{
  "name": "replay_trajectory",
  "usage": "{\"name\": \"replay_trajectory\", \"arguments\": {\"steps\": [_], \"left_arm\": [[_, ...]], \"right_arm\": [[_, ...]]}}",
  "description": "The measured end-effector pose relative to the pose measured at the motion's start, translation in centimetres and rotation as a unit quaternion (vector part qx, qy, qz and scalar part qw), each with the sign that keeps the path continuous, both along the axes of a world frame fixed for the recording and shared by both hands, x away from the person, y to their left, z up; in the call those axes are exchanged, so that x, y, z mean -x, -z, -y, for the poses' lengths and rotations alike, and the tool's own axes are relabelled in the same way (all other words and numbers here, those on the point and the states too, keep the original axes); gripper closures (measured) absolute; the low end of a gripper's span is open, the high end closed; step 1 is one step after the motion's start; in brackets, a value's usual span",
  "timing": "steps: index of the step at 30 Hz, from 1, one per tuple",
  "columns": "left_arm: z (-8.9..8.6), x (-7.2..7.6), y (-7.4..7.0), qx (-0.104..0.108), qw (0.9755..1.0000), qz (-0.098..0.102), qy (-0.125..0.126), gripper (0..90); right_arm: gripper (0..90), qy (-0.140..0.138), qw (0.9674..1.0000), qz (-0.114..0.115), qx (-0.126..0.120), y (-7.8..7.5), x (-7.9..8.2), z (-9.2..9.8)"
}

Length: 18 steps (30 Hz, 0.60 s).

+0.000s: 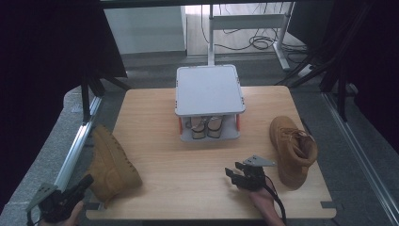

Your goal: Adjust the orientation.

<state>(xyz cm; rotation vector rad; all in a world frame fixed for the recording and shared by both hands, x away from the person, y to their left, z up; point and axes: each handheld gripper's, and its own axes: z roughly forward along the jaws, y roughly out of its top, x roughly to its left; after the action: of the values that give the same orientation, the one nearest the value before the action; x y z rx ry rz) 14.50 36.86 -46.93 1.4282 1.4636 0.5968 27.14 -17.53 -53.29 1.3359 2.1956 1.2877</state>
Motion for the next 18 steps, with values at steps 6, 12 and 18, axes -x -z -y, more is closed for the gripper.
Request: {"name": "replay_trajectory", "arguments": {"steps": [6, 12, 18], "left_arm": [[-1.7, 1.2, 1.1, 0.001, 0.9997, -0.013, -0.02, 89.2], [-2.2, 1.4, 2.6, -0.005, 0.9989, -0.04, -0.024, 89.1], [-1.6, 1.1, 3.7, -0.003, 0.9984, -0.055, -0.015, 89.2]], "right_arm": [[47.0, -0.001, 1.0, -0.003, 0.004, 0.2, 0.0, -0.4], [46.6, 0.0, 1.0, -0.003, 0.009, 0.2, -0.1, -0.4], [46.6, 0.004, 1.0, -0.001, 0.007, 0.0, 0.0, -0.1]]}}
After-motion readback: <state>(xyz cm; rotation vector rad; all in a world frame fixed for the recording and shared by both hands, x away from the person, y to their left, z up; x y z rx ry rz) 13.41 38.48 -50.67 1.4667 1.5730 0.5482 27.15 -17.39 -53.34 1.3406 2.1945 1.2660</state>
